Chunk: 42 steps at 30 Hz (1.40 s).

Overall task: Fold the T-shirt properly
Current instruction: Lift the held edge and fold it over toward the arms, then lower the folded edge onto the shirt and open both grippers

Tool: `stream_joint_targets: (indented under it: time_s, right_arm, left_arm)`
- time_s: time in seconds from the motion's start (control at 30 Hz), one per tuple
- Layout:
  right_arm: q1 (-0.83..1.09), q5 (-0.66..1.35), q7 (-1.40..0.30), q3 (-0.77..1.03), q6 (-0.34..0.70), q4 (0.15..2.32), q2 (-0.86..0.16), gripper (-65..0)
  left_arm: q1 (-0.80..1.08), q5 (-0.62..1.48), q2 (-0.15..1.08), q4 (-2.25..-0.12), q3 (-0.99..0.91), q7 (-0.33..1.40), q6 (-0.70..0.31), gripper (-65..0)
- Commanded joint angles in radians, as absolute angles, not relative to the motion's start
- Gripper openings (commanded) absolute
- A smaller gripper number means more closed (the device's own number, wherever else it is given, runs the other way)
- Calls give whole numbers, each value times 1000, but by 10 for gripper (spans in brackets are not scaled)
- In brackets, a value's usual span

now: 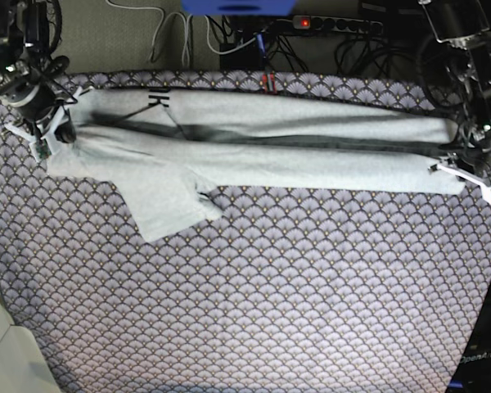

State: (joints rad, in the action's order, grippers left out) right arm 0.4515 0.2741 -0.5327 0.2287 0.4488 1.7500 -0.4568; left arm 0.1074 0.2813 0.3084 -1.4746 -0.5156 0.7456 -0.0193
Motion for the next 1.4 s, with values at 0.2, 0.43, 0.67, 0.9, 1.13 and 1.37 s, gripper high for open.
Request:
stream_joint_targets:
  time_s: [0.2,0.43,0.67,0.9,1.13,1.37]
  right_arm:
    - [469,277,-515,237,450,1765,-473,-650]
    - [464,277,-598,236,450,1770,-476,-650]
    - [444,278,-670,237,450,1770,-476,-650]
    - [440,278,-661,240,452,1770,-475,-650]
    - [423,278,-668,242,452,1770,-475,-650]
    - [421,277,-685,237,452,1764,-478,-650]
  left_arm:
    - [94,269,328,-1491,-521,762,-125,-560]
    - [90,271,328,-1451,-522,757,-176,-191]
    - [56,272,331,-1369,-522,750,-182,-128]
    - [28,269,328,-1366,-521,753,-182,-128]
    - [28,269,331,-1366,-521,751,-182,-128]
    - [28,269,331,-1366,-521,750,-183,-128]
